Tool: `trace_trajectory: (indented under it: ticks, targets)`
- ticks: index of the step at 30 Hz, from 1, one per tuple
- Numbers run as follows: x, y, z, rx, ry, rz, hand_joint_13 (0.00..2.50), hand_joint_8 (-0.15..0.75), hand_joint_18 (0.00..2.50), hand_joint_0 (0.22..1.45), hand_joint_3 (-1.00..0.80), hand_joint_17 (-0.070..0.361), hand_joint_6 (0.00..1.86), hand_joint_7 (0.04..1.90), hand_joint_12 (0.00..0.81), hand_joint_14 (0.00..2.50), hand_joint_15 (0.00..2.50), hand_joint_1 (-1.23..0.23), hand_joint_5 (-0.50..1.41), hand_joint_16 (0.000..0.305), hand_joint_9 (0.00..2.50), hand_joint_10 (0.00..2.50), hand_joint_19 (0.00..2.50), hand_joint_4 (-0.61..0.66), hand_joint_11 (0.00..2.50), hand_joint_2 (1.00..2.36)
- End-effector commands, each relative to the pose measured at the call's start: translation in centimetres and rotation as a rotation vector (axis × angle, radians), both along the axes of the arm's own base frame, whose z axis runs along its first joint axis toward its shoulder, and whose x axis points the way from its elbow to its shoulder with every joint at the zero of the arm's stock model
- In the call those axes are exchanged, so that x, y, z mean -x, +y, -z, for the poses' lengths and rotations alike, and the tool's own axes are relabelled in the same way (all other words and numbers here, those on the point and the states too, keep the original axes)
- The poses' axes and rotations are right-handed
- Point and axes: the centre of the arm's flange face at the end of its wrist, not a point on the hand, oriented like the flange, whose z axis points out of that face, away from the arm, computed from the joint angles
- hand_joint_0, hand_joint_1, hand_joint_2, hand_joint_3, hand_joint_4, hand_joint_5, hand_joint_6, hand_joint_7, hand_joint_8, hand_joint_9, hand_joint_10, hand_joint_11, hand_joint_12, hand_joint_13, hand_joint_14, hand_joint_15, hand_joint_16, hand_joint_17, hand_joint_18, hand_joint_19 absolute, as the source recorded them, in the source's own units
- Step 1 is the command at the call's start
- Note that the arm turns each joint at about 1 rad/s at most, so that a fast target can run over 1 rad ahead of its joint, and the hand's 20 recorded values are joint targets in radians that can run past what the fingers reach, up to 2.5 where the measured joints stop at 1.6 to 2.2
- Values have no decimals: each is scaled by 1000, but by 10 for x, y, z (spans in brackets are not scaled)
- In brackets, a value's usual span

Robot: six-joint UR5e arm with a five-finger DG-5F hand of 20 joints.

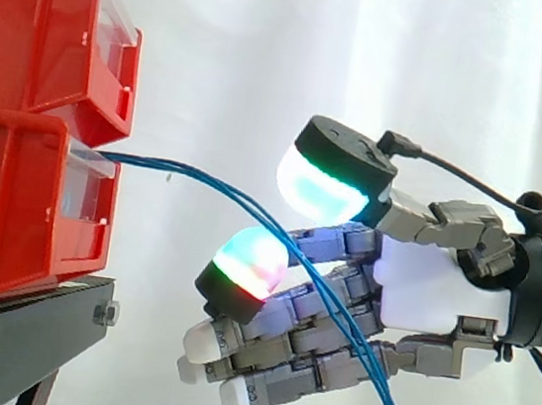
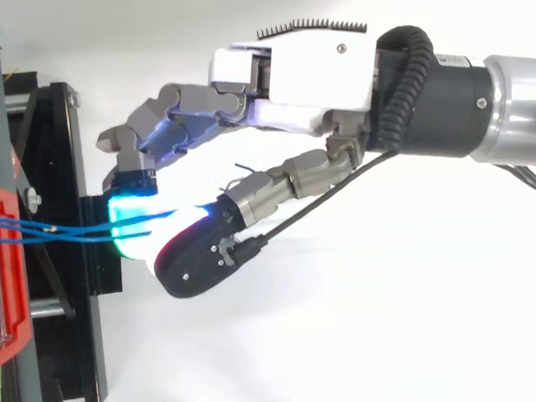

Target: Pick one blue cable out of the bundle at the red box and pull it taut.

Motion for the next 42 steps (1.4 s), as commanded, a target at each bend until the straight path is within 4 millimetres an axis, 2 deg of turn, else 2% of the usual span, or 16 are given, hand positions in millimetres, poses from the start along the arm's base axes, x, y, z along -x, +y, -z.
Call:
trace_trajectory:
  ticks: [1, 2, 3, 6, 12, 15, 24, 29, 30, 34, 40, 42]
  targets:
    - [0, 0, 0, -1, 1, 0, 244, 349, 225, 526, -500, 132, 826, 952, 378, 3, 81, -603, -151, 59, 614, 6, 130, 171, 267, 1000]
    - [0, -1, 0, 0, 0, 0, 248, 348, 223, 536, -500, 131, 827, 958, 375, 3, 83, -606, -150, 58, 617, 6, 134, 171, 269, 1000]
    - [0, 0, 1, 0, 1, -1, 253, 343, 216, 575, -390, 127, 830, 974, 363, 3, 91, -629, -150, 56, 617, 6, 131, 165, 269, 1008]
    - [0, 1, 0, -1, 0, -3, 263, 346, 236, 590, -264, 125, 845, 981, 361, 1, 86, -654, -153, 56, 628, 6, 134, 142, 279, 1015]
    - [0, 0, 0, 0, 0, 0, 299, 356, 278, 605, -132, 128, 866, 1020, 368, 3, 95, -744, -160, 57, 631, 6, 118, 153, 290, 1019]
    - [0, 0, 0, 0, 0, 0, 299, 348, 285, 624, -163, 126, 878, 946, 365, 4, 95, -771, -164, 56, 621, 7, 115, 140, 298, 1018]
    - [0, 0, 0, 0, 1, 0, 283, 322, 303, 697, -350, 126, 866, 932, 366, 1, 67, -912, -170, 56, 581, 7, 62, 67, 290, 1011]
    - [0, 0, 0, 0, 1, 0, 277, 317, 306, 712, -500, 125, 854, 870, 367, 1, 69, -925, -169, 56, 568, 7, 59, 123, 290, 1000]
    - [0, 0, 0, 0, 1, 0, 274, 316, 304, 680, -500, 125, 848, 919, 367, 2, 68, -918, -166, 56, 568, 6, 66, 145, 276, 1000]
    - [0, 0, 0, 0, 1, 0, 260, 331, 280, 559, -500, 129, 852, 925, 374, 3, 82, -868, -165, 57, 573, 6, 108, 170, 278, 1000]
    - [0, 0, 0, -1, 1, 0, 258, 345, 264, 528, -500, 132, 850, 917, 381, 3, 92, -764, -161, 59, 586, 6, 128, 172, 283, 1000]
    - [0, 0, 0, -1, 1, 0, 259, 351, 257, 527, -500, 132, 848, 912, 381, 3, 90, -685, -159, 59, 599, 6, 142, 169, 281, 1000]
